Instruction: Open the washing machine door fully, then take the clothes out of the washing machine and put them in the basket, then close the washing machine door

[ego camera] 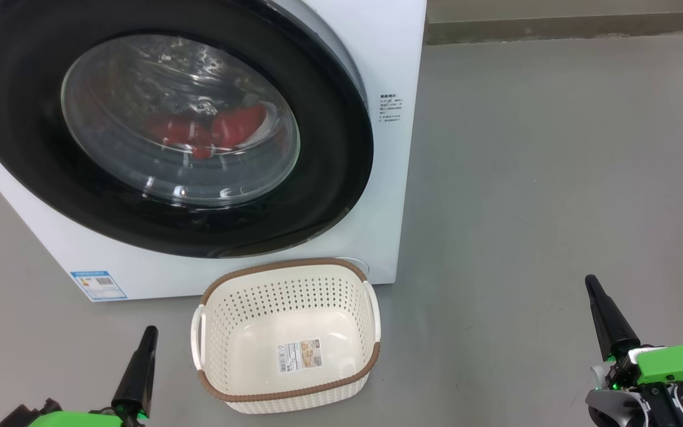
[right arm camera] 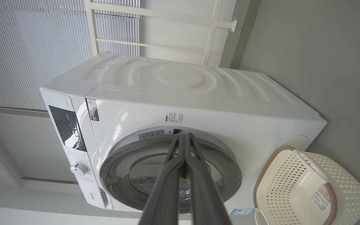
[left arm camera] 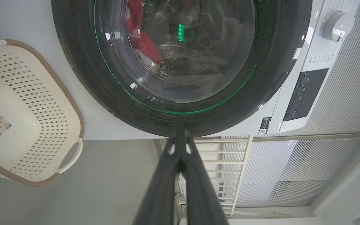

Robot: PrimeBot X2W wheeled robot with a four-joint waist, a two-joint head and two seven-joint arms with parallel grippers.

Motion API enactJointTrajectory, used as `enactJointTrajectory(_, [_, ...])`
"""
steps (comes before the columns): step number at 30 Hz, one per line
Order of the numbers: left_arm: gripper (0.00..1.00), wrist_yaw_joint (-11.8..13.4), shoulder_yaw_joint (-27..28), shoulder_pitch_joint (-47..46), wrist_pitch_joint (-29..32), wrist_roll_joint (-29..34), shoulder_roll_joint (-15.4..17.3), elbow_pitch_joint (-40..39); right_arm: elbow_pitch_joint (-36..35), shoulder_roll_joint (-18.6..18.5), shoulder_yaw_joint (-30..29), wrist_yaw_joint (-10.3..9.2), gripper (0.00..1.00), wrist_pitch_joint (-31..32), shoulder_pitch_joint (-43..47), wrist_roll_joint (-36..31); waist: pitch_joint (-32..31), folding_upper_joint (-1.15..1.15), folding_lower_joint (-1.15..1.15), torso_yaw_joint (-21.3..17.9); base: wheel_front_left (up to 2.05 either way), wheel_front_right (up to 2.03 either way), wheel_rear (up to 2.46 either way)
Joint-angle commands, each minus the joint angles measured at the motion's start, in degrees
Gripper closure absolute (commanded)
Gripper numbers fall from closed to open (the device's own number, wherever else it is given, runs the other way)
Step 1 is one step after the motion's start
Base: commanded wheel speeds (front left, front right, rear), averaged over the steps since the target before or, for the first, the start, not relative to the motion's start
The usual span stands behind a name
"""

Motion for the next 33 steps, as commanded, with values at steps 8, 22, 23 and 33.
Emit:
enactJointTrajectory(8, [1.00, -0.39, 2.04, -2.32, 0.23, -0.32, 0.45, -1.19, -1.40, -0.49, 0.82, -0.03, 1.00, 0.32, -2.41, -0.06, 0.00, 0.00, 0.00, 0.00, 0.00, 0.00, 0.00])
enactJointTrajectory(22, [1.00, -0.39, 2.04, -2.32, 0.23, -0.32, 0.45, -1.19, -1.40, -0.49, 0.82, -0.03, 1.00, 0.32, -2.41, -0.06, 0.00, 0.00, 0.00, 0.00, 0.00, 0.00, 0.00])
enactJointTrajectory(23, [1.00, -0.39, 2.04, -2.32, 0.23, -0.32, 0.45, -1.19, -1.40, -0.49, 0.82, -0.03, 1.00, 0.32, -2.41, -0.06, 0.00, 0.00, 0.00, 0.00, 0.00, 0.00, 0.00])
enactJointTrajectory(33, [0.00, 0.01, -0.08, 0.14, -0.05, 0.03, -0.02, 0.21, 0.31, 0.05, 0.12, 0.02, 0.00, -0.05, 0.08, 0.01, 0.00, 0.00, 0.00, 0.00, 0.00, 0.00, 0.00])
